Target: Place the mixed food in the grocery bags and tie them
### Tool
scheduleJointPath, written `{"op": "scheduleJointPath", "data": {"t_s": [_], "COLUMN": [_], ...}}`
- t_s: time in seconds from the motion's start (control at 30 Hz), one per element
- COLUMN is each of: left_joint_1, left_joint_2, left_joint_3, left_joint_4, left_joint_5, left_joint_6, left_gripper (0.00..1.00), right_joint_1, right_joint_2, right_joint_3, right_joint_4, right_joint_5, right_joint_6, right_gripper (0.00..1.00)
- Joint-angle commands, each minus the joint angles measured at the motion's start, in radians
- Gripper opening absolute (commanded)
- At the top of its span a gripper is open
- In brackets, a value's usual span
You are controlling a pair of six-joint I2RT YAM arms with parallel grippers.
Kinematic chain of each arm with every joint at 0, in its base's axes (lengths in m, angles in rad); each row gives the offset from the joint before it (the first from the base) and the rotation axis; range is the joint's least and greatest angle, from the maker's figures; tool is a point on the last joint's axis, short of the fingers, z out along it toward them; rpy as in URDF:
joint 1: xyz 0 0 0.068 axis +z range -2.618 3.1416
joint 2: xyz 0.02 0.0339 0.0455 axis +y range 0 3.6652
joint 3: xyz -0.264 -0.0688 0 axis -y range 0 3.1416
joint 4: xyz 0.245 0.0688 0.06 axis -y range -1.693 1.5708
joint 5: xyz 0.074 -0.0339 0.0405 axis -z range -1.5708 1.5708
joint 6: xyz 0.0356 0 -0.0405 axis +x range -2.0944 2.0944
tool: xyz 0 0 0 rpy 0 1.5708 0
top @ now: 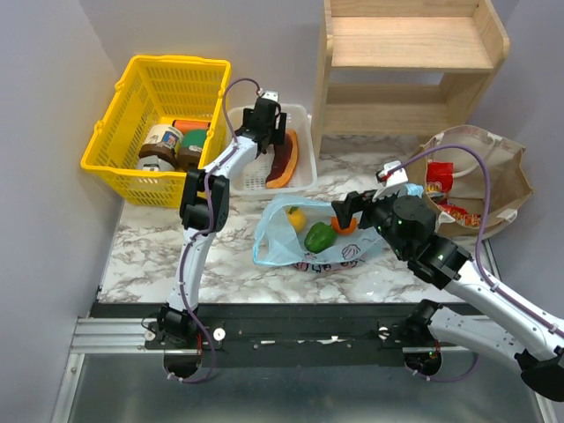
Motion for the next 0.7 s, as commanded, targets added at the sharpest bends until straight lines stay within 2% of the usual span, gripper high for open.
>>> {"op": "scheduleJointPath", "data": {"t_s": [0.0,0.07,0.17,0.2,0.3,0.37,0.4,0.47,0.5,0.53,0.67], "left_joint_1": [0.023,0.032,0.045,0.048,0.051,0.043,0.031,0.011,0.002,-0.013,-0.044], "left_joint_2": [0.075,0.094,0.09,0.08,0.016,-0.063,-0.163,-0.27,-0.386,-0.445,-0.749], "left_joint_3": [0.07,0.128,0.118,0.11,0.06,-0.083,-0.145,-0.339,-0.405,-0.534,-0.854], "left_joint_4": [-0.038,-0.064,-0.054,-0.045,-0.017,0.062,0.162,0.253,0.37,0.423,0.668], "left_joint_5": [0.045,0.065,0.082,0.095,0.102,0.148,0.161,0.208,0.217,0.227,0.205], "left_joint_6": [0.004,-0.002,-0.019,-0.024,-0.037,-0.042,-0.039,-0.039,-0.048,-0.071,-0.163], "left_gripper": [0.89,0.84,0.74,0.64,0.46,0.43,0.42,0.43,0.42,0.42,0.4], "right_joint_1": [0.002,0.0,0.002,0.0,0.0,0.002,0.0,0.0,0.0,0.002,0.004], "right_joint_2": [0.001,-0.002,-0.01,-0.013,-0.025,-0.031,-0.034,-0.035,-0.036,-0.036,-0.048], "right_joint_3": [0.015,0.018,0.023,0.024,0.017,0.014,0.009,0.007,0.004,0.003,-0.006], "right_joint_4": [-0.027,-0.031,-0.036,-0.039,-0.039,-0.039,-0.039,-0.039,-0.037,-0.037,-0.036], "right_joint_5": [-0.013,-0.01,-0.007,-0.005,0.005,0.01,0.01,0.011,0.01,0.011,0.021], "right_joint_6": [0.035,0.036,0.033,0.03,0.029,0.029,0.027,0.024,0.022,0.019,0.006], "right_gripper": [1.0,1.0,1.0,1.0,1.0,1.0,1.0,1.0,1.0,1.0,1.0]}}
